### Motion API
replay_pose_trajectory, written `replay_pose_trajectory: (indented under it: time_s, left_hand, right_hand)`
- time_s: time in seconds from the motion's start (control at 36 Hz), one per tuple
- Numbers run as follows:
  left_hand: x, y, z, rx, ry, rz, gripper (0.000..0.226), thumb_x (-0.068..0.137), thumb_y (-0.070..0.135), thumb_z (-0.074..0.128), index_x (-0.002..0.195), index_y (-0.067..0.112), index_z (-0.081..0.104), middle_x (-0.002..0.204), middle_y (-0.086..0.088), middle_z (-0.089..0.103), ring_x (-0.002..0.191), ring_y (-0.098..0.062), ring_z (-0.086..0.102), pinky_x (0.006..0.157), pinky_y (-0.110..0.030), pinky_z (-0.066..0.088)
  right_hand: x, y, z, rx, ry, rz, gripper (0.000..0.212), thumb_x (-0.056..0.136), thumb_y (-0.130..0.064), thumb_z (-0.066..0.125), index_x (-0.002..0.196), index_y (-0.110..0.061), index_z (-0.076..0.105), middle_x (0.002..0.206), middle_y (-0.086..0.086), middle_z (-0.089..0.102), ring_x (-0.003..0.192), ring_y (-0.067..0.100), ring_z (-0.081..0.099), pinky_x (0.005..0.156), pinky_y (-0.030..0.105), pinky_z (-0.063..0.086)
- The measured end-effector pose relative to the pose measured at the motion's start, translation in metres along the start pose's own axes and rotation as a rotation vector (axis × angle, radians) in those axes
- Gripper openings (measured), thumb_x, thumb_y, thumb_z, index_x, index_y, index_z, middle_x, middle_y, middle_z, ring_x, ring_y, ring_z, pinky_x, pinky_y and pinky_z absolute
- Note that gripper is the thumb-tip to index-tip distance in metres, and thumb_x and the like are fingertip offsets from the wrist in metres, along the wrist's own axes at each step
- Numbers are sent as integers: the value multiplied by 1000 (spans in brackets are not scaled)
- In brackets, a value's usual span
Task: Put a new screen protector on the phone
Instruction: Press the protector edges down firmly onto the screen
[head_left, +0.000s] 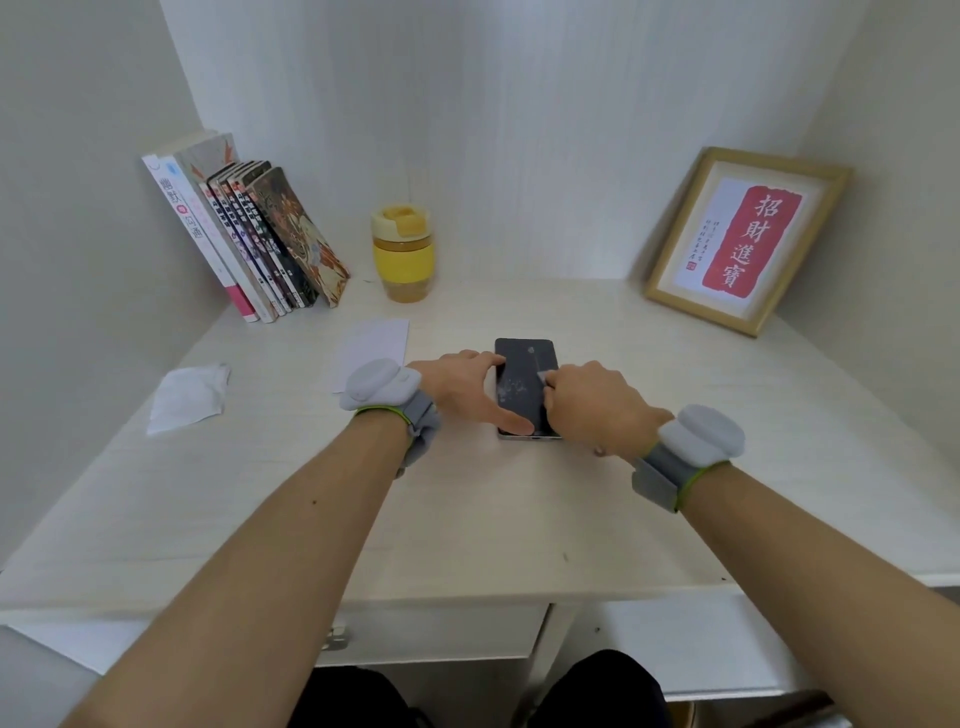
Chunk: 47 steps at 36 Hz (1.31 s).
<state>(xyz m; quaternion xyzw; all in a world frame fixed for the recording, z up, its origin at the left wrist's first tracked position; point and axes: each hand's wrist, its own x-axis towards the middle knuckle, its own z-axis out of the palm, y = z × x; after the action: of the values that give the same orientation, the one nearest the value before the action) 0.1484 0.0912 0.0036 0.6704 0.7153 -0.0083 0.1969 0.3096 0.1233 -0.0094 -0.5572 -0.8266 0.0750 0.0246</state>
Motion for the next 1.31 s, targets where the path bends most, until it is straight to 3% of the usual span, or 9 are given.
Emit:
replay_pose_trajectory:
  time_s: [0.22, 0.36, 0.75, 1.08, 1.19, 1.31]
  left_hand:
    - [-2, 2, -2, 10, -5, 2, 107, 69, 71, 66, 151, 29, 12, 156, 2, 22, 141, -21, 26, 114, -40, 27]
    - [-1, 1, -2, 15, -15, -6, 109, 68, 72, 66, 151, 29, 11, 157, 2, 19, 143, -21, 22, 115, -40, 25]
    - [0, 0, 0, 15, -16, -1, 109, 68, 74, 64, 152, 30, 10, 158, 4, 16, 144, -22, 19, 116, -42, 23]
    - [-1, -1, 0, 22, -20, -1, 109, 68, 75, 63, 152, 31, 8, 159, 4, 13, 145, -22, 15, 116, -43, 21]
    - [-1, -1, 1, 29, -25, -3, 108, 69, 75, 62, 152, 31, 7, 159, 4, 13, 145, -22, 16, 116, -44, 21]
    - [-1, 0, -1, 33, -27, -5, 109, 69, 76, 61, 152, 30, 7, 159, 4, 13, 146, -22, 15, 117, -44, 21]
  right_hand:
    - [28, -11, -7, -38, -11, 12, 31, 97, -24, 43, 123, -14, 58, 119, 11, 59, 103, 34, 62, 79, 35, 50]
    - [48, -15, -12, -21, -28, 5, 30, 97, -24, 46, 122, -10, 56, 121, 15, 57, 106, 36, 60, 78, 34, 47]
    - [21, -4, 7, -44, 38, -43, 34, 98, -24, 39, 126, -19, 56, 111, 9, 60, 90, 31, 62, 64, 33, 46]
    - [59, -16, -6, -25, -2, -3, 36, 98, -25, 44, 131, -18, 55, 124, 11, 58, 106, 33, 60, 73, 31, 44]
    - [49, -6, -1, 17, 58, 55, 28, 96, -22, 46, 119, -19, 62, 118, 10, 62, 102, 32, 63, 72, 32, 47]
    - [26, 13, 3, 58, 84, 7, 31, 97, -26, 39, 122, -24, 58, 116, 11, 60, 99, 34, 60, 69, 32, 44]
